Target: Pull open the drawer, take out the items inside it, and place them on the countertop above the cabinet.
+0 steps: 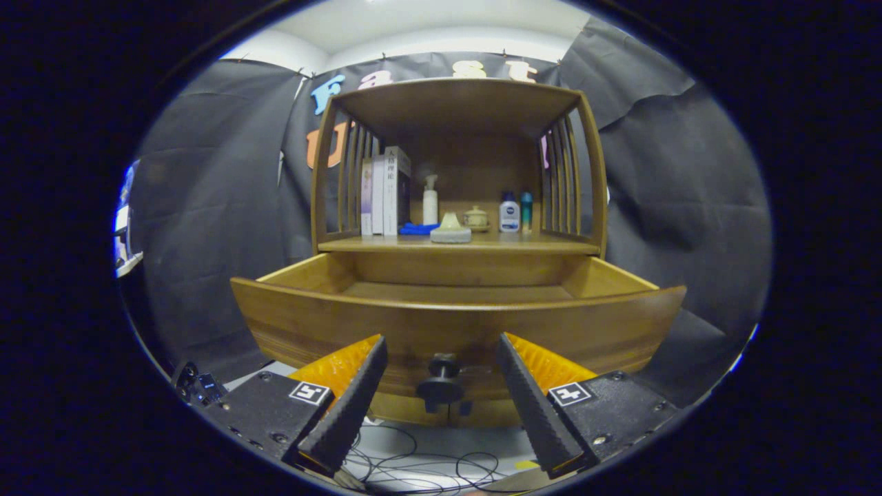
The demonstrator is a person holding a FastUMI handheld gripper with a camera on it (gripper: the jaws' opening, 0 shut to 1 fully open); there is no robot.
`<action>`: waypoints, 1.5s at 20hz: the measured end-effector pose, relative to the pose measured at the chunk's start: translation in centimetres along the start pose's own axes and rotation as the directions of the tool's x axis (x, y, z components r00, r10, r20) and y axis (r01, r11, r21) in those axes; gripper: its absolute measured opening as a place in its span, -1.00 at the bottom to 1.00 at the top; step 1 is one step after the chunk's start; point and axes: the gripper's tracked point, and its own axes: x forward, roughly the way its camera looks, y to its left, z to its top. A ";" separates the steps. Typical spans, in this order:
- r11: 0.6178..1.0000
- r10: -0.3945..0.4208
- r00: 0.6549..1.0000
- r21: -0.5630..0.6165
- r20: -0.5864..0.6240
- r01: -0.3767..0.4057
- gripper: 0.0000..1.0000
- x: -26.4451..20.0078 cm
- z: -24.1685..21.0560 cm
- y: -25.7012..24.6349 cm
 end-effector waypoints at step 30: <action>0.995 -0.068 0.995 0.070 -0.076 0.073 0.98 7.5 -0.7 -0.3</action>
